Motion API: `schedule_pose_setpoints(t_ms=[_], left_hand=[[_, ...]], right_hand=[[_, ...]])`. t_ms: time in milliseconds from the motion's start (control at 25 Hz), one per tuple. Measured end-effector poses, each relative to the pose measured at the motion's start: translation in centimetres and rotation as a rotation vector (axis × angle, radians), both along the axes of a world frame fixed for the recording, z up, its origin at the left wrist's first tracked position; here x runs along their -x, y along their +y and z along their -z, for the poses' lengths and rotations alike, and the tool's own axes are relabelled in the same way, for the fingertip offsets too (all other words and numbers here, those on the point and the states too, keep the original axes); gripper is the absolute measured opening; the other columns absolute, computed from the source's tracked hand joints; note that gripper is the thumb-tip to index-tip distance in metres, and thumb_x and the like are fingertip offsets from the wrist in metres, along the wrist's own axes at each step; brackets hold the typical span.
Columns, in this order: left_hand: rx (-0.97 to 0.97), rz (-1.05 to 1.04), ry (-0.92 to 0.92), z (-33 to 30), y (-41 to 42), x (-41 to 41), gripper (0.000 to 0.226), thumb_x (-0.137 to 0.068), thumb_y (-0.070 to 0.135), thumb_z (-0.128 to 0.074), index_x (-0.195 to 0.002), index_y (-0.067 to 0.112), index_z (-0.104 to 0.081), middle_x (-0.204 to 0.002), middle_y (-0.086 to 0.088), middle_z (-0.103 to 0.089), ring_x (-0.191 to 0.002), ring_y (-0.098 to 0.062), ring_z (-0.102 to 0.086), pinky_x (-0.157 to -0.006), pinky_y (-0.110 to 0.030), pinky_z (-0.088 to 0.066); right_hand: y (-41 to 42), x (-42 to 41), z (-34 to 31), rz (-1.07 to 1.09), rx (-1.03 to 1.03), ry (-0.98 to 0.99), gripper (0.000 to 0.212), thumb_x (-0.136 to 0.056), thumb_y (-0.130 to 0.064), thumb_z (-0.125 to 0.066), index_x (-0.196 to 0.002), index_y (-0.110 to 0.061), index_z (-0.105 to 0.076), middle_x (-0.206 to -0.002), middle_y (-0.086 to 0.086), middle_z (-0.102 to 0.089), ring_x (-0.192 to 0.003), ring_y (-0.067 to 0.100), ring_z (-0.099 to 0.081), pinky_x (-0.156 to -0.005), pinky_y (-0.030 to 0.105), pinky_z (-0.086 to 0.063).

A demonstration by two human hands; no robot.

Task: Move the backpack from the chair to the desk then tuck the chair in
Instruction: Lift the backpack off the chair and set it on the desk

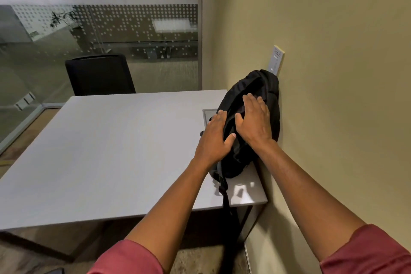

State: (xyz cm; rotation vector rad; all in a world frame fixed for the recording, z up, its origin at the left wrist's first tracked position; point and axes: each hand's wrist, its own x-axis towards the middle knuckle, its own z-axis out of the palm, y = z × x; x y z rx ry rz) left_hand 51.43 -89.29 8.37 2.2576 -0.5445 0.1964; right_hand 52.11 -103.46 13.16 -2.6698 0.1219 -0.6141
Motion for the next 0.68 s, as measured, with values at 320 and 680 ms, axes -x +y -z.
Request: schedule_pose_setpoints(t_ms=[320, 680], left_hand=[[-0.045, -0.074, 0.023, 1.3, 7.1, 14.4, 0.06, -0.095, 0.043, -0.055, -0.149, 0.024, -0.039, -0.166, 0.003, -0.018, -0.153, -0.014, -0.012, -0.119, -0.038, -0.023], [-0.064, -0.11, 0.097, 2.3, 12.8, 28.2, 0.058, -0.094, 0.043, -0.056, -0.148, 0.026, -0.042, -0.166, 0.005, -0.017, -0.152, -0.013, -0.016, -0.12, -0.045, -0.028]], right_hand=[[5.9, 13.8, 2.6, -0.025, -0.025, 0.073, 0.052, -0.093, -0.023, -0.061, -0.141, -0.008, -0.047, -0.157, 0.014, -0.034, -0.145, 0.036, -0.026, -0.118, 0.051, -0.026], [11.3, 29.2, 2.9, -0.113, -0.135, 0.03, 0.04, -0.093, -0.017, -0.059, -0.132, -0.012, -0.059, -0.146, 0.008, -0.052, -0.131, 0.03, -0.048, -0.106, 0.045, -0.043]])
